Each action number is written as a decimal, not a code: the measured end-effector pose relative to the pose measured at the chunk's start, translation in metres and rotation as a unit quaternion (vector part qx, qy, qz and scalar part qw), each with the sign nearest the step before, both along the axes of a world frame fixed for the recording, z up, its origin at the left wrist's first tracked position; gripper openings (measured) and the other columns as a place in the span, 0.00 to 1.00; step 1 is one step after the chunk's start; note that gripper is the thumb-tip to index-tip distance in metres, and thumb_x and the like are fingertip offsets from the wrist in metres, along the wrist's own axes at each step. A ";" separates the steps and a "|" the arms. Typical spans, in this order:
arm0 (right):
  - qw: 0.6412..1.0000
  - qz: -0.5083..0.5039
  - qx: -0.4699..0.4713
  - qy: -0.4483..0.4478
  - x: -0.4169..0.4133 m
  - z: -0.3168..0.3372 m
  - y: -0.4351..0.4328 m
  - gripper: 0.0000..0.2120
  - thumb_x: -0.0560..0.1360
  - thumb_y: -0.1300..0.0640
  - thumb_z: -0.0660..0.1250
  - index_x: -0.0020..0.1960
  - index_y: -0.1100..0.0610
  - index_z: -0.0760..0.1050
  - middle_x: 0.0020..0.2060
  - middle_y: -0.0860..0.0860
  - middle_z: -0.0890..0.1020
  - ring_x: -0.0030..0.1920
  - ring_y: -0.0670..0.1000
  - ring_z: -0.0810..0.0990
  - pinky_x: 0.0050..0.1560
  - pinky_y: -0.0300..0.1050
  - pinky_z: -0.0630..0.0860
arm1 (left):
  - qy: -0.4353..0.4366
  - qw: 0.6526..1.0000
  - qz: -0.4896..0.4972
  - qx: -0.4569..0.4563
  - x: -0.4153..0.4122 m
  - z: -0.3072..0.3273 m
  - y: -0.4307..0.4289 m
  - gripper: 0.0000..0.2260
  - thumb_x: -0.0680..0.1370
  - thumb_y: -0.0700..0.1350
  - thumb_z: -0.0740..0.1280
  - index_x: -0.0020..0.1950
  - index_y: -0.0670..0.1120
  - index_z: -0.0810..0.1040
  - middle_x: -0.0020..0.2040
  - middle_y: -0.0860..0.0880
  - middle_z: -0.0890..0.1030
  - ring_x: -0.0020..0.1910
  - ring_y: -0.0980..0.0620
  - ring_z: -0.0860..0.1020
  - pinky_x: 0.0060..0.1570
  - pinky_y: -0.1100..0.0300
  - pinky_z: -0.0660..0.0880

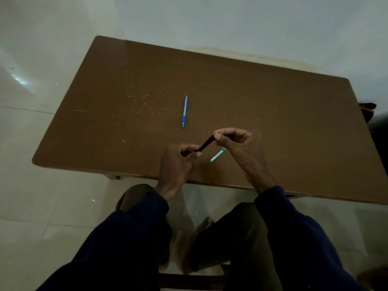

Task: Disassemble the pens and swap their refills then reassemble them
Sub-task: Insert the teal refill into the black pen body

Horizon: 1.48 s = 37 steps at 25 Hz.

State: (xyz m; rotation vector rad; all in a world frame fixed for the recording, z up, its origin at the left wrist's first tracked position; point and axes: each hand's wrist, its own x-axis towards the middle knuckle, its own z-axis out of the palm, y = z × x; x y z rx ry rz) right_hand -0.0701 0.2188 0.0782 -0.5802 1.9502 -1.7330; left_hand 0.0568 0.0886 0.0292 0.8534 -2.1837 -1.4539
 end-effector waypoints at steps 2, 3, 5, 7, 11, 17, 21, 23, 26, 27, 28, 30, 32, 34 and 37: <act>1.000 0.003 0.014 0.014 -0.001 -0.001 -0.002 0.05 0.75 0.64 0.74 0.51 0.63 0.84 0.48 0.56 0.88 0.50 0.54 0.87 0.53 0.46 0.84 | 0.002 1.000 0.002 -0.003 0.000 -0.001 -0.001 0.09 0.74 0.41 0.76 0.54 0.45 0.86 0.46 0.57 0.84 0.45 0.75 0.78 0.43 0.79 0.72; 1.000 0.005 0.021 0.015 -0.002 -0.002 -0.002 0.06 0.75 0.64 0.74 0.51 0.64 0.84 0.49 0.56 0.88 0.50 0.54 0.88 0.54 0.47 0.84 | 0.002 1.000 0.004 -0.004 0.001 -0.001 -0.002 0.09 0.74 0.41 0.76 0.54 0.45 0.86 0.46 0.56 0.84 0.44 0.74 0.79 0.43 0.79 0.72; 1.000 0.008 0.029 0.010 -0.003 -0.003 -0.004 0.06 0.75 0.64 0.75 0.52 0.64 0.84 0.49 0.56 0.88 0.50 0.54 0.88 0.55 0.49 0.84 | -0.001 1.000 0.007 -0.002 0.002 -0.002 -0.003 0.09 0.74 0.41 0.76 0.54 0.45 0.86 0.46 0.55 0.85 0.44 0.74 0.79 0.43 0.79 0.73; 0.999 0.010 0.034 0.007 -0.003 -0.004 -0.004 0.06 0.75 0.64 0.75 0.52 0.63 0.85 0.49 0.55 0.88 0.50 0.53 0.88 0.55 0.49 0.84 | -0.001 1.000 0.009 -0.002 0.002 -0.003 -0.004 0.09 0.74 0.40 0.77 0.54 0.44 0.86 0.46 0.56 0.84 0.44 0.75 0.78 0.43 0.79 0.72; 0.999 0.013 0.042 0.016 -0.003 -0.005 -0.006 0.07 0.75 0.63 0.75 0.53 0.61 0.85 0.50 0.54 0.88 0.51 0.53 0.87 0.57 0.51 0.83 | -0.003 1.000 0.007 -0.001 0.002 -0.003 -0.005 0.10 0.74 0.40 0.76 0.54 0.44 0.86 0.45 0.57 0.82 0.43 0.77 0.77 0.43 0.80 0.72; 0.999 0.010 0.041 0.007 -0.003 -0.007 -0.006 0.07 0.76 0.64 0.74 0.54 0.58 0.85 0.49 0.54 0.88 0.50 0.53 0.88 0.56 0.49 0.83 | -0.005 1.000 0.005 0.004 0.001 -0.003 -0.007 0.10 0.75 0.40 0.76 0.55 0.45 0.85 0.46 0.58 0.82 0.43 0.77 0.77 0.43 0.80 0.72; 0.998 -0.030 0.048 -0.004 -0.005 -0.014 -0.001 0.07 0.77 0.65 0.73 0.54 0.62 0.84 0.47 0.54 0.88 0.47 0.52 0.88 0.51 0.41 0.83 | -0.022 1.000 0.007 0.001 -0.002 -0.006 -0.013 0.10 0.74 0.42 0.76 0.56 0.46 0.85 0.47 0.58 0.82 0.42 0.70 0.79 0.43 0.79 0.73; 0.997 -0.052 0.052 -0.010 -0.006 -0.017 0.001 0.07 0.77 0.65 0.73 0.54 0.63 0.84 0.47 0.55 0.88 0.46 0.50 0.88 0.49 0.39 0.83 | -0.048 0.999 0.008 -0.005 -0.003 -0.009 -0.017 0.10 0.75 0.44 0.76 0.55 0.46 0.85 0.47 0.57 0.82 0.43 0.68 0.78 0.42 0.80 0.72; 0.995 -0.071 0.067 -0.017 -0.009 -0.024 0.002 0.06 0.77 0.66 0.72 0.54 0.62 0.84 0.47 0.55 0.88 0.47 0.50 0.88 0.49 0.38 0.83 | -0.087 0.996 0.011 -0.015 -0.007 -0.013 -0.020 0.08 0.75 0.44 0.76 0.53 0.48 0.85 0.44 0.59 0.80 0.39 0.69 0.78 0.39 0.81 0.70; 0.994 -0.075 0.072 -0.017 -0.010 -0.027 0.002 0.06 0.77 0.66 0.72 0.54 0.62 0.84 0.47 0.55 0.87 0.47 0.50 0.88 0.48 0.37 0.82 | -0.093 0.995 0.011 -0.016 -0.009 -0.015 -0.021 0.08 0.75 0.44 0.76 0.53 0.48 0.86 0.42 0.59 0.80 0.39 0.71 0.78 0.38 0.81 0.70; 0.994 -0.079 0.077 -0.019 -0.012 -0.029 0.002 0.06 0.77 0.66 0.72 0.53 0.62 0.84 0.47 0.55 0.87 0.47 0.50 0.88 0.47 0.36 0.82 | -0.100 0.995 0.009 -0.017 -0.012 -0.016 -0.021 0.07 0.75 0.44 0.76 0.53 0.48 0.86 0.42 0.58 0.81 0.39 0.73 0.78 0.36 0.79 0.71; 0.992 -0.085 0.087 -0.026 -0.014 -0.034 0.002 0.06 0.76 0.65 0.73 0.53 0.61 0.84 0.47 0.55 0.87 0.48 0.50 0.88 0.46 0.35 0.81 | -0.130 0.991 -0.001 -0.023 -0.018 -0.017 -0.021 0.08 0.76 0.46 0.75 0.55 0.48 0.85 0.48 0.54 0.85 0.41 0.67 0.79 0.37 0.75 0.72; 0.992 -0.085 0.091 -0.029 -0.015 -0.039 0.001 0.05 0.76 0.64 0.74 0.52 0.59 0.84 0.47 0.54 0.87 0.48 0.51 0.87 0.46 0.36 0.82 | -0.157 0.987 -0.010 -0.025 -0.023 -0.019 -0.022 0.11 0.77 0.48 0.73 0.59 0.48 0.84 0.54 0.51 0.85 0.48 0.60 0.81 0.46 0.69 0.75; 0.992 -0.084 0.093 -0.023 -0.017 -0.044 0.000 0.05 0.76 0.64 0.74 0.51 0.58 0.84 0.45 0.54 0.87 0.47 0.51 0.87 0.46 0.37 0.82 | -0.169 0.985 -0.015 -0.025 -0.029 -0.022 -0.022 0.12 0.78 0.48 0.73 0.60 0.48 0.84 0.57 0.50 0.85 0.50 0.58 0.81 0.48 0.67 0.75; 0.990 -0.080 0.113 -0.005 -0.022 -0.051 0.002 0.05 0.77 0.63 0.74 0.51 0.58 0.85 0.44 0.53 0.87 0.45 0.51 0.87 0.48 0.42 0.84 | -0.182 0.983 -0.013 -0.029 -0.035 -0.031 -0.021 0.12 0.77 0.49 0.73 0.59 0.48 0.84 0.56 0.51 0.84 0.40 0.66 0.75 0.36 0.73 0.69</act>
